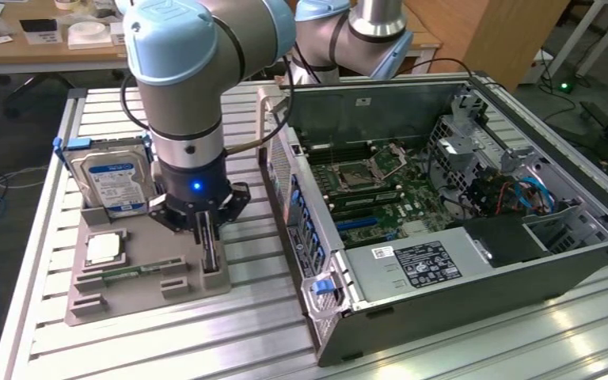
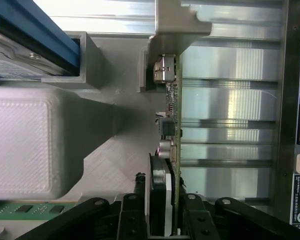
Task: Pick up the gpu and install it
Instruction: 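Pick up the gpu and move the gpu toward the slot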
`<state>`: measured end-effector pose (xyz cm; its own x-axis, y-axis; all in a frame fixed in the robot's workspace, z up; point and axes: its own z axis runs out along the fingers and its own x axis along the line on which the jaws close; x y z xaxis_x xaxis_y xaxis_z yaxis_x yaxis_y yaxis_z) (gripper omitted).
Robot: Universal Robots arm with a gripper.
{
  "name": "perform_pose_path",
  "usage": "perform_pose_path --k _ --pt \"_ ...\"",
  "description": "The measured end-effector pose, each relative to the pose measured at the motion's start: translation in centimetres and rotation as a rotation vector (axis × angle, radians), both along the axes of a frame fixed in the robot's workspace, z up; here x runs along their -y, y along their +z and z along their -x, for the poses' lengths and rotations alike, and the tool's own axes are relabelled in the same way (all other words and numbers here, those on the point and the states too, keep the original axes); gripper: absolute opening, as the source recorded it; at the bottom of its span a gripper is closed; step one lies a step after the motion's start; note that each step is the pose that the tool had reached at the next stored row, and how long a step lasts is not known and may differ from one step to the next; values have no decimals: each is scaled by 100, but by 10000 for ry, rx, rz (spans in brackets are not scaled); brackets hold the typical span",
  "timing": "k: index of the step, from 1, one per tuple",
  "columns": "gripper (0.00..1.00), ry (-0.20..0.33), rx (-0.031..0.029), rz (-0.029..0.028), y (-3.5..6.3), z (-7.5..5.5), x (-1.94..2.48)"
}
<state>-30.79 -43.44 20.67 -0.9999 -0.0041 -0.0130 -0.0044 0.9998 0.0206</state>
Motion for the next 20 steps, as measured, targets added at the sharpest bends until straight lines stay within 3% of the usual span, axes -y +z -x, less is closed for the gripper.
perform_pose_path --k 6,14,20 --pt "28 0 -1 0 -4 -13 0" --pt "28 0 -9 0 -2 -15 0" --pt "28 -1 -42 -49 181 -13 0"
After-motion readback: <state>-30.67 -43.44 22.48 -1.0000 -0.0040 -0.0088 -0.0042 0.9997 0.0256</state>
